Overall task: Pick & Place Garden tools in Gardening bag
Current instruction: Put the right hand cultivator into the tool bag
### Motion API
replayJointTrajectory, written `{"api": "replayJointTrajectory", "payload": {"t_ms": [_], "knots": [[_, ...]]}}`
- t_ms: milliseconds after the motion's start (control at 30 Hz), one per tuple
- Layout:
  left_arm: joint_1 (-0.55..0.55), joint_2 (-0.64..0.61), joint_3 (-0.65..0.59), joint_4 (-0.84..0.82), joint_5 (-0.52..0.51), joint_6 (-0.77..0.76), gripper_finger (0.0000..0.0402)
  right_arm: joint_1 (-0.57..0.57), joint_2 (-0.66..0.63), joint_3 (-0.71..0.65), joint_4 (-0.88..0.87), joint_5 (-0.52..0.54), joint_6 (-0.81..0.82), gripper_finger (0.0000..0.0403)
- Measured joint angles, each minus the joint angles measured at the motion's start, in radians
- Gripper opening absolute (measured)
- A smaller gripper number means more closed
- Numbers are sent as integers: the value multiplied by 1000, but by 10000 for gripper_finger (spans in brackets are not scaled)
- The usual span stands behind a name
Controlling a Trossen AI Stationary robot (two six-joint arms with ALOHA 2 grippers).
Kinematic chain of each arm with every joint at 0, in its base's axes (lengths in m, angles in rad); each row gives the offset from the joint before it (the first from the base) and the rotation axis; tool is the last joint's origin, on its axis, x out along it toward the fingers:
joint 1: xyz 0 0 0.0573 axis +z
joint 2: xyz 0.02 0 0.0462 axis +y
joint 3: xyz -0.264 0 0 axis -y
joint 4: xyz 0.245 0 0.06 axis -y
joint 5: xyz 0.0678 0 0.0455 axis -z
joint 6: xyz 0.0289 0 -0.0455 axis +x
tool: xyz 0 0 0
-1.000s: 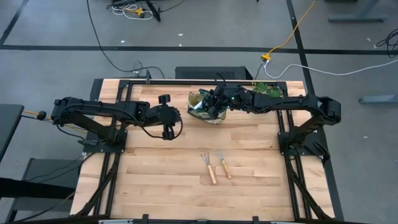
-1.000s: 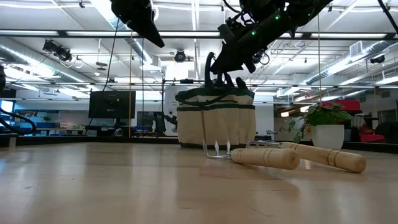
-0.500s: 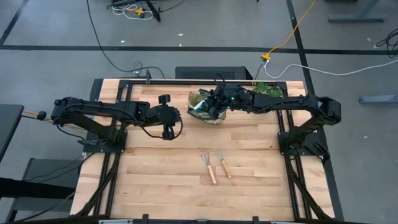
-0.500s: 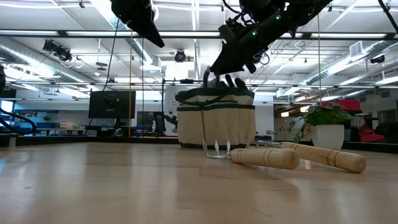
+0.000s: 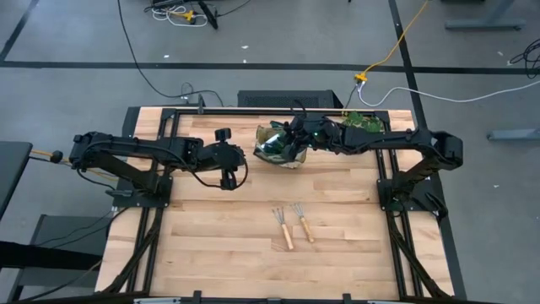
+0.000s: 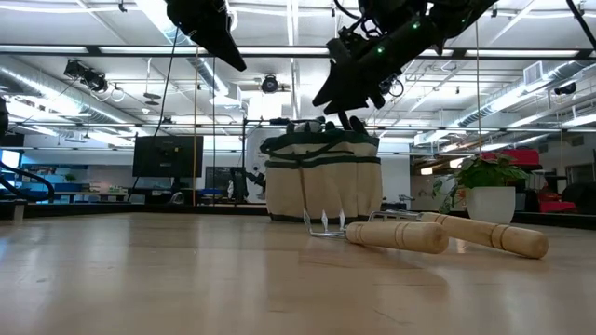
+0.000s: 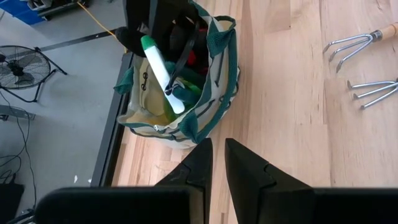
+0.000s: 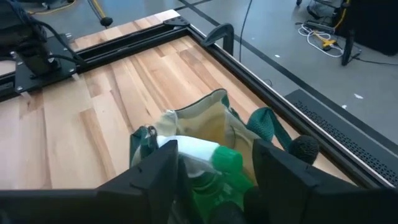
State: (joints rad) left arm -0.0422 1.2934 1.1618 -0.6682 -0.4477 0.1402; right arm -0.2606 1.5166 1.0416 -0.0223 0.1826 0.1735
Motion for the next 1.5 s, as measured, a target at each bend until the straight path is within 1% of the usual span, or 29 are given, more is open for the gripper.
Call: {"api": "replayJointTrajectory", "payload": {"t_ms": [167,367,533,700,900,1133,1367,1500], "knots": [[0,0,0,0,0,0,48,17,-8,0,-3,-46,-19,205],[0,0,0,-1,0,0,48,68,-18,0,-3,-116,-24,194],[0,0,0,-1,0,0,48,150,-22,1,-37,-172,-20,186],[0,0,0,-1,0,0,48,255,-22,1,-108,-177,42,179],[0,0,0,-1,0,0,48,385,-22,1,-171,-176,160,178],[0,0,0,-1,0,0,48,510,-22,1,-215,-175,319,178],[0,0,0,-1,0,0,48,602,-22,1,-302,-177,526,178],[0,0,0,-1,0,0,48,636,-21,0,-367,-222,634,178]]}}
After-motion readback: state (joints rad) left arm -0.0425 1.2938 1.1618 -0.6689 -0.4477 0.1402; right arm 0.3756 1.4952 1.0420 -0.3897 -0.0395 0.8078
